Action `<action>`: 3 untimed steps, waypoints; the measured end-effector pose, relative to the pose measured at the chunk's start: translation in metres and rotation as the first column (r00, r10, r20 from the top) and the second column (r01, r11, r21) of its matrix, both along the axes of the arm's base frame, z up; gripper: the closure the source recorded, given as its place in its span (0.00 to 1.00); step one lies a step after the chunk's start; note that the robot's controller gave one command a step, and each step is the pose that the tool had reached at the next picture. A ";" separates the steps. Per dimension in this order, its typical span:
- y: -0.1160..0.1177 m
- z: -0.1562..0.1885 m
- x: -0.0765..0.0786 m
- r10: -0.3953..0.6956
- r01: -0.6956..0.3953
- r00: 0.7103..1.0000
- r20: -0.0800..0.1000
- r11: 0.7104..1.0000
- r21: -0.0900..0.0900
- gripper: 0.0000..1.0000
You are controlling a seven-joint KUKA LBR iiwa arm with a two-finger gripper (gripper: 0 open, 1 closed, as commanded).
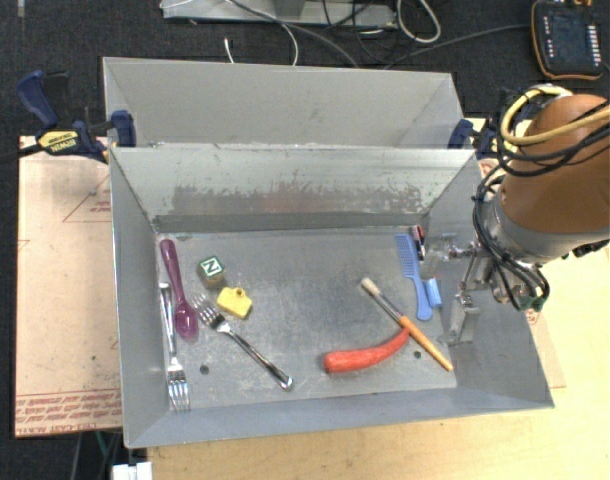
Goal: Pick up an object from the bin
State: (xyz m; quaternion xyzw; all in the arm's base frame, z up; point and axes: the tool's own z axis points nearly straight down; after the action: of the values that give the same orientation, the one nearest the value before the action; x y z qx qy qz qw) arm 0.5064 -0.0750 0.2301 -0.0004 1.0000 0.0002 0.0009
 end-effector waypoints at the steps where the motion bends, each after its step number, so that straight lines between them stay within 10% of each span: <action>1: 0.024 -0.125 -0.010 0.207 -0.207 0.978 0.000 0.978 0.001 0.00; 2: 0.031 -0.081 -0.010 0.443 -0.442 0.897 0.008 0.897 -0.005 0.00; 3: 0.049 -0.131 -0.013 0.308 -0.308 0.951 -0.007 0.951 0.005 0.00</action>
Offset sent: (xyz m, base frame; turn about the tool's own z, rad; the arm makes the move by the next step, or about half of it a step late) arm -0.0103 0.0309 -0.0793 -0.4615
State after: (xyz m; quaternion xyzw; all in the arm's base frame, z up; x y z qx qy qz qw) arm 0.4932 -0.0261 0.0988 -0.1565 0.9877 0.0024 -0.0029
